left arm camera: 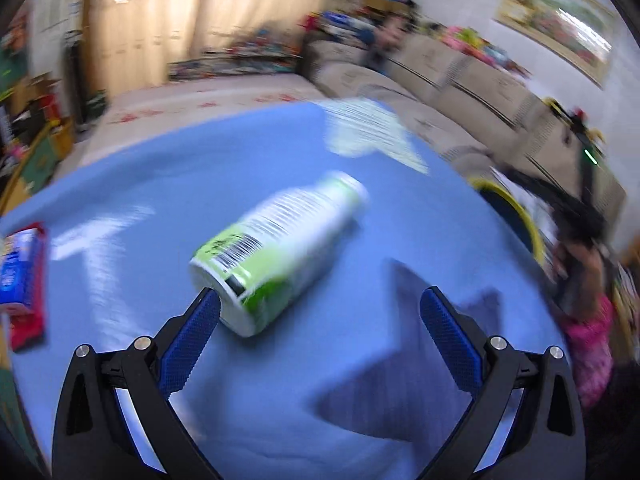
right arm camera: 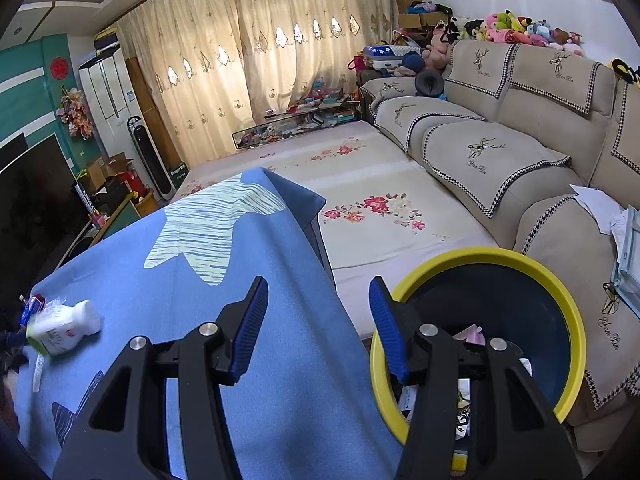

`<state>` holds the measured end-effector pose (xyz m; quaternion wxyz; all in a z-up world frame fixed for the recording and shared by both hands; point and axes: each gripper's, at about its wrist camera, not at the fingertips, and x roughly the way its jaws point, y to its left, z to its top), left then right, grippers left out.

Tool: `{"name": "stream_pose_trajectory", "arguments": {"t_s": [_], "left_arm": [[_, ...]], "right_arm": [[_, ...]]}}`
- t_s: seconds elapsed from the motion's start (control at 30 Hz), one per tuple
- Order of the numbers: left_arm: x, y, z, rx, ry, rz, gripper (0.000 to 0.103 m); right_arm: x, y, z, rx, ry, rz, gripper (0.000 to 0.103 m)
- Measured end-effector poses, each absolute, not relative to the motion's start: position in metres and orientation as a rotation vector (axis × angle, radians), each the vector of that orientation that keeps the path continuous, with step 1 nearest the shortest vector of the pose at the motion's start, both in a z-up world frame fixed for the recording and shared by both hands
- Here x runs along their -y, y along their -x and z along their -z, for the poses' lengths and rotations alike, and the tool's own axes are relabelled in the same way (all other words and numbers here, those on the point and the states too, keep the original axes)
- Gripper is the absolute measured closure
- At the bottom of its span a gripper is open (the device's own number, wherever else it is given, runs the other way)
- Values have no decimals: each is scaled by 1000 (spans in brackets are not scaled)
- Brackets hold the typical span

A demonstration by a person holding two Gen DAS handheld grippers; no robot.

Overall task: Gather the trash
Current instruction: 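Move the left tool to the white-green milk bottle, then grasp the milk bottle with the left gripper and lift it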

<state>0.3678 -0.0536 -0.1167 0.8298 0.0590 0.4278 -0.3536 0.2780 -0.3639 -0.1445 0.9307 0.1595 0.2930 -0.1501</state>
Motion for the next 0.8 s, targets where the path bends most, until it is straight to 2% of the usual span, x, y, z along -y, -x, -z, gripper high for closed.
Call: {"name": "stream_pose_trajectory", "arguments": {"t_s": [0.2, 0.37, 0.67, 0.73, 0.8], "left_arm": [[94, -334, 104, -899, -295, 772, 5], [94, -359, 93, -887, -289, 686, 5], [118, -407, 120, -964, -391, 629, 5], [125, -411, 130, -987, -411, 617, 11], [128, -415, 138, -1014, -420, 590, 25]], "right_arm": [[367, -273, 142, -578, -346, 305, 53], [370, -272, 142, -578, -363, 304, 52], [368, -272, 144, -590, -360, 285, 51], [369, -272, 144, -592, -367, 279, 51], [370, -271, 144, -591, -374, 273, 51]]}}
